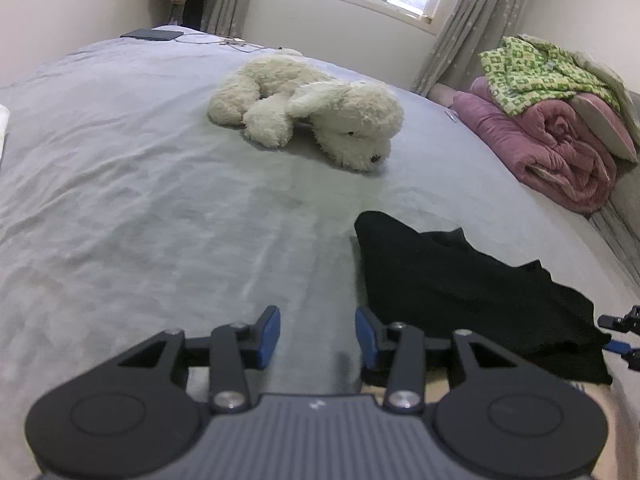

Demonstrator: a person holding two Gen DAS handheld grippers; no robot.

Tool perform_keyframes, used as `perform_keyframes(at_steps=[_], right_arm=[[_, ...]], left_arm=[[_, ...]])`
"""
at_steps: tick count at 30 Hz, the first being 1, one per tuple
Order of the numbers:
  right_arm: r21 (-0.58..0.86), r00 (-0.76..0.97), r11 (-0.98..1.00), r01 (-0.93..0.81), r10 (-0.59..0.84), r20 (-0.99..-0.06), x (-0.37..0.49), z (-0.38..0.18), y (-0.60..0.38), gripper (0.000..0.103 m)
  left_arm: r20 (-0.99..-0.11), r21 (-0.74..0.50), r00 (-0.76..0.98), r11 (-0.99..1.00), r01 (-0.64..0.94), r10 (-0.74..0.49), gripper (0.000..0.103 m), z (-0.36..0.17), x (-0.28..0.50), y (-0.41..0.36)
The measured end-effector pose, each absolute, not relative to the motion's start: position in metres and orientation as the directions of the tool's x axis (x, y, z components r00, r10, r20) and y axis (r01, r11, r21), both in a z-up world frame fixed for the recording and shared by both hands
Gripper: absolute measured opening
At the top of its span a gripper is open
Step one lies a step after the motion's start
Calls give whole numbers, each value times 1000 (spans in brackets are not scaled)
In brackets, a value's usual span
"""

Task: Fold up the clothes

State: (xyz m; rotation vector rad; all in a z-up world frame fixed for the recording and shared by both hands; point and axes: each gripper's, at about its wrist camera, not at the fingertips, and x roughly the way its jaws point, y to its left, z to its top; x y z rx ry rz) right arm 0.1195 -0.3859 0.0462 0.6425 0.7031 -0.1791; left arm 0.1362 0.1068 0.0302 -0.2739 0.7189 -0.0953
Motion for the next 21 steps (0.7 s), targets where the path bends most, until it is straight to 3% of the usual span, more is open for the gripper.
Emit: perform_keyframes(at_steps=[7, 9, 10, 13, 17, 21], right_arm=[[529, 756, 763, 371, 82, -649, 121, 43, -393, 48], [523, 742, 765, 375, 91, -664, 125, 39, -390, 36], [507, 731, 776, 375, 88, -676, 128, 38, -387, 21], [459, 741, 810, 366, 44, -670, 125, 48, -381, 11], [468, 797, 831, 300, 51, -602, 106, 70, -380, 10], [464, 788, 834, 300, 58, -613, 94, 63, -381, 10]], left_arm=[[-632, -314, 749, 949, -12, -199, 45, 27, 138, 109], [-631, -313, 748, 950, -4, -204, 45, 26, 138, 106], [-632, -309, 747, 951, 0, -205, 45, 26, 138, 105], [-637, -303, 742, 953, 9, -209, 45, 25, 138, 103], [-635, -314, 744, 950, -2, -208, 45, 25, 138, 107], [-641, -319, 738, 948, -5, -212, 45, 23, 139, 108]])
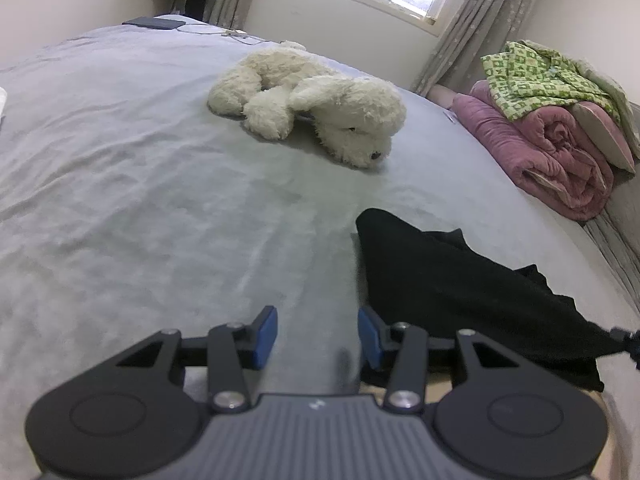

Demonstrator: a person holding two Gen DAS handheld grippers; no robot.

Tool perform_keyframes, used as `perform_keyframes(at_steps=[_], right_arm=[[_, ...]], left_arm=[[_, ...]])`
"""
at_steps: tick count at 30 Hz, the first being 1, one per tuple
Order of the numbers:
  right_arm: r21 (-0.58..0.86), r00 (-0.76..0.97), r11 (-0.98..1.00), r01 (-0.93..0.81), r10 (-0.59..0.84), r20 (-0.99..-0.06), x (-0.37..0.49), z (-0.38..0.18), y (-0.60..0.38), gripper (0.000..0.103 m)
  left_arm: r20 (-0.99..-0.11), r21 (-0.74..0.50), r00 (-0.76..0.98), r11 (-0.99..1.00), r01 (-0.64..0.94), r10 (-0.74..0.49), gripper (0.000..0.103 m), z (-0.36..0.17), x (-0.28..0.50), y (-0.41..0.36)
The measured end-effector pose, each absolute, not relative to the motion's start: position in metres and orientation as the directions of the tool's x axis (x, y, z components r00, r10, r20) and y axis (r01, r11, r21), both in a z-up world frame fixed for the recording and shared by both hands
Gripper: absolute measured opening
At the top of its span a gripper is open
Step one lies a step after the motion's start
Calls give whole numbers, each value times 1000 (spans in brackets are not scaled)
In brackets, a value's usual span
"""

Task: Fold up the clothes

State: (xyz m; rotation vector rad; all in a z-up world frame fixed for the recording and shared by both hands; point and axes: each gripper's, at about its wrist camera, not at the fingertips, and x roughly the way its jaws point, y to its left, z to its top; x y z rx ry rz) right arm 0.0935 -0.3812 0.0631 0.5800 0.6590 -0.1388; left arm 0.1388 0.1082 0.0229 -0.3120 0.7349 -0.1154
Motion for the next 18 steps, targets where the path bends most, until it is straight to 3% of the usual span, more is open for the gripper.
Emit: perform_keyframes(at_steps=[5, 11, 15, 18], right_arm=[[357, 739, 885, 300, 21, -673, 103, 41, -374, 11], [202, 791, 940, 276, -103, -603, 95, 60, -356, 18], [108, 810, 984, 140, -52, -584, 93, 64, -324, 18], [15, 756, 998, 57, -33, -653, 99, 44, -305, 19]], left_arm=[[-653, -301, 723, 953, 25, -226, 48, 18, 139, 101], [-665, -228, 725, 973, 32, -180, 49, 15, 140, 94], [-672, -144, 729, 989, 45, -131, 48, 13, 141, 85], [-674, -129, 728, 990, 49, -124, 48, 13, 141, 85]])
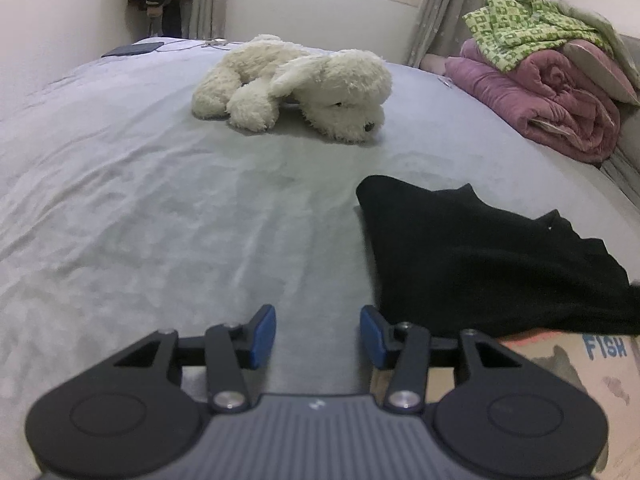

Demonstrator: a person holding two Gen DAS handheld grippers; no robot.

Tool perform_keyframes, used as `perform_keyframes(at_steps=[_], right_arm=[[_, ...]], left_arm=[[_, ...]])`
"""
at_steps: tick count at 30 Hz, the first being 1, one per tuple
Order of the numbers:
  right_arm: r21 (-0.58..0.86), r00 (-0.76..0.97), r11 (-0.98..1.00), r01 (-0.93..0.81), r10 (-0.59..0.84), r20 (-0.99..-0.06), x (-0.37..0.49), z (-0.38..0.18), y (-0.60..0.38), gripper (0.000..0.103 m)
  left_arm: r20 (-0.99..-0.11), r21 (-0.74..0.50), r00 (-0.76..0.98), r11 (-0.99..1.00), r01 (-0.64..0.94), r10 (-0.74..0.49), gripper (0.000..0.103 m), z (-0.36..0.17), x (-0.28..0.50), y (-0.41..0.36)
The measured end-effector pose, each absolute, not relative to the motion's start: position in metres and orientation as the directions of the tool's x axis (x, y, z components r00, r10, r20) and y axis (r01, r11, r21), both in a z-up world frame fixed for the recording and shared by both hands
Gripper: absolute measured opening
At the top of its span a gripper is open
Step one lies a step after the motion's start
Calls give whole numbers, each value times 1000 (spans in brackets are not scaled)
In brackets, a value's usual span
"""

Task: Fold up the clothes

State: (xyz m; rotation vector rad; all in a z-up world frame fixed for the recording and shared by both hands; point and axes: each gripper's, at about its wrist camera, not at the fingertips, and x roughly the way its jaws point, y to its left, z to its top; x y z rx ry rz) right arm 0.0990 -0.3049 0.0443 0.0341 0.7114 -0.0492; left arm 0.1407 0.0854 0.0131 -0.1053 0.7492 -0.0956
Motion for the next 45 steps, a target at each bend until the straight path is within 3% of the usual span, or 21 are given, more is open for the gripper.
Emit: perform_keyframes(at_steps=[2, 6, 10, 15, 20, 21, 22, 23, 30, 34, 35, 37, 41, 45], right_arm=[[-37, 723, 998, 42, -56, -688, 101, 33, -300, 19], [-89, 744, 995, 36, -87, -662, 93, 38, -298, 26], [-138, 784, 981, -134, 20, -621, 93, 42, -259, 30], [-221, 769, 894, -389, 183, -612, 86, 32, -200, 34], [-366, 770, 811, -456, 153, -620, 90, 21, -174, 34], [-357, 758, 804, -476, 170, -629, 92, 22, -174, 32], [-354, 746, 795, -494, 178, -642, 93, 22, -174, 13], [-357, 733, 784, -508, 177, -656, 94, 22, -172, 4], [-378, 716, 739, -557, 198, -669, 74, 21, -174, 3], [-411, 711, 709, -573, 181, -679, 73, 14, -168, 9], [-406, 709, 708, -578, 189, -680, 73, 18, -168, 16], [-359, 704, 729, -583, 233, -671, 75, 33, -172, 17], [-92, 685, 824, -559, 396, -612, 97, 62, -185, 20], [-20, 664, 845, -535, 406, -629, 123, 52, -168, 20]], left_arm=[[-677, -128, 726, 991, 47, -122, 47, 13, 140, 87], [-672, -140, 730, 989, 45, -128, 46, 22, 139, 88], [-593, -167, 783, 980, 109, -189, 47, 40, 130, 82], [-638, -164, 738, 975, 148, -219, 47, 24, 132, 71], [-640, -210, 728, 968, 140, -244, 47, 23, 135, 76], [-644, -200, 727, 970, 142, -239, 47, 22, 135, 75], [-652, -184, 723, 973, 141, -228, 48, 21, 136, 73], [-662, -172, 718, 976, 136, -217, 48, 20, 136, 73], [-682, -204, 698, 973, 105, -218, 50, 20, 140, 83], [-694, -203, 685, 973, 108, -221, 50, 22, 140, 83], [-690, -200, 689, 974, 111, -220, 50, 25, 139, 83], [-660, -191, 720, 975, 117, -216, 48, 36, 136, 83], [-582, -212, 768, 961, 177, -269, 48, 46, 131, 75], [-621, -156, 740, 965, 209, -260, 48, 27, 134, 60]])
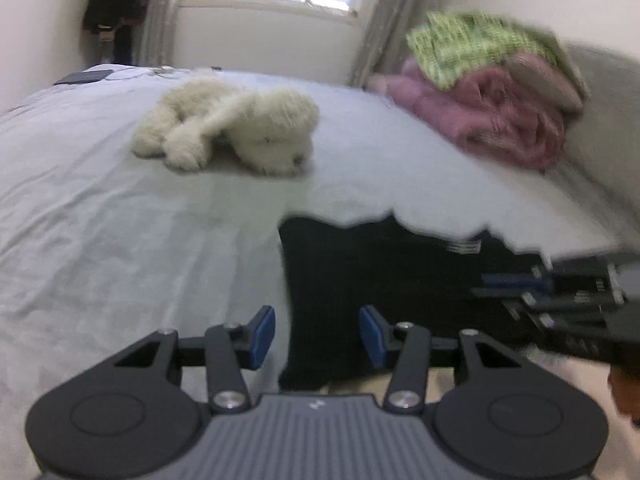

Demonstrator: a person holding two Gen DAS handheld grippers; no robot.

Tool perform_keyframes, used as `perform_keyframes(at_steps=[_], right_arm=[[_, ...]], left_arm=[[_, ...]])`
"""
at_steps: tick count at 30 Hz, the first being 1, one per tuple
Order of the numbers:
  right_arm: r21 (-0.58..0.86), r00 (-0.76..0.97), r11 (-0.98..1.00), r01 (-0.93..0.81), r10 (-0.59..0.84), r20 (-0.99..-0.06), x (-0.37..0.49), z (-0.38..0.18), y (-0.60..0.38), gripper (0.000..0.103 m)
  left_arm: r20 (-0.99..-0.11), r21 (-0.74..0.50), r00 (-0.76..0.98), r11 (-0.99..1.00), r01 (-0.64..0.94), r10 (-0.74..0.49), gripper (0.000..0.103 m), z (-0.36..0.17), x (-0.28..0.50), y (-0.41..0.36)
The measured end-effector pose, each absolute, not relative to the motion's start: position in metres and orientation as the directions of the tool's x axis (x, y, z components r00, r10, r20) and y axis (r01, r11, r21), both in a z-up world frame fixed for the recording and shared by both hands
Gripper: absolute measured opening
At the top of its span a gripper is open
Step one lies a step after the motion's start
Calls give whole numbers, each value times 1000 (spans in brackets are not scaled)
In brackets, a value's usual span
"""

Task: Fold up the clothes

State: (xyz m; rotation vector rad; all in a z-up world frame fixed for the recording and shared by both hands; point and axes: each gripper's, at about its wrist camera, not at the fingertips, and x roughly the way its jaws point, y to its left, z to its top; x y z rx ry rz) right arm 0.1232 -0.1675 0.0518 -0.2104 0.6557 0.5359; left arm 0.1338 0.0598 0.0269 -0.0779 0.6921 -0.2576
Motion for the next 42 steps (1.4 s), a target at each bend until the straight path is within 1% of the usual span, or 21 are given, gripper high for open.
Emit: perform_keyframes(at_steps=[2, 3, 5, 7, 9, 12, 15, 18, 19, 20, 21, 24, 29, 31, 32, 34, 37, 39, 42], right_arm=[[-48, 641, 838, -544, 378, -668, 124, 37, -157, 20], [-68, 634, 832, -550, 362, -683, 121, 29, -153, 20], [-98, 645, 830, -550, 347, -681, 110, 22, -153, 22], [-112, 657, 829, -547, 342, -672, 100, 21, -156, 22], [-89, 648, 834, -545, 352, -676, 104, 27, -161, 23], [-73, 672, 851, -520, 355, -650, 117, 34, -163, 23], [-51, 679, 868, -493, 348, -646, 132, 32, -165, 25], [-48, 686, 892, -450, 311, -658, 146, 24, -179, 25], [-18, 683, 900, -436, 317, -658, 150, 25, -190, 25], [18, 682, 910, -415, 325, -655, 155, 26, -202, 28], [36, 693, 926, -376, 307, -653, 160, 28, -214, 29], [48, 719, 965, -258, 225, -657, 173, 30, -254, 29], [-23, 757, 996, -89, 52, -652, 170, 32, -304, 29], [-105, 772, 994, -1, -66, -632, 164, 35, -310, 29], [-124, 782, 992, 10, -85, -617, 158, 37, -309, 29], [-102, 804, 995, 2, -62, -592, 141, 43, -307, 29], [-65, 814, 995, -80, 28, -580, 119, 49, -293, 29], [-64, 802, 989, -134, 70, -593, 108, 46, -285, 29], [-65, 784, 988, -139, 69, -616, 100, 36, -291, 29]], left_arm=[[-663, -107, 716, 975, 197, -217, 49, 13, 137, 56], [-667, -113, 712, 975, 192, -218, 50, 9, 138, 58], [-667, -142, 708, 972, 185, -232, 50, 8, 139, 64], [-669, -134, 707, 973, 186, -228, 50, 10, 138, 64], [-670, -133, 708, 974, 184, -225, 50, 10, 137, 64], [-672, -150, 703, 973, 176, -231, 50, 11, 139, 66], [-673, -143, 703, 973, 183, -231, 50, 10, 139, 65], [-675, -145, 700, 972, 184, -233, 50, 10, 139, 66], [-675, -146, 699, 972, 185, -234, 50, 10, 139, 66], [-676, -146, 698, 972, 186, -235, 50, 11, 139, 66], [-676, -147, 697, 971, 187, -237, 50, 11, 139, 67], [-677, -150, 697, 971, 187, -238, 50, 10, 140, 67], [-677, -149, 697, 971, 185, -236, 50, 10, 140, 67], [-677, -152, 696, 971, 182, -237, 50, 10, 140, 67], [-678, -154, 696, 971, 181, -238, 50, 11, 140, 68], [-678, -160, 695, 971, 179, -239, 50, 11, 140, 68], [-676, -164, 695, 970, 181, -244, 50, 11, 140, 69], [-675, -161, 696, 969, 185, -245, 50, 10, 139, 70], [-673, -154, 698, 969, 192, -245, 50, 9, 138, 70]])
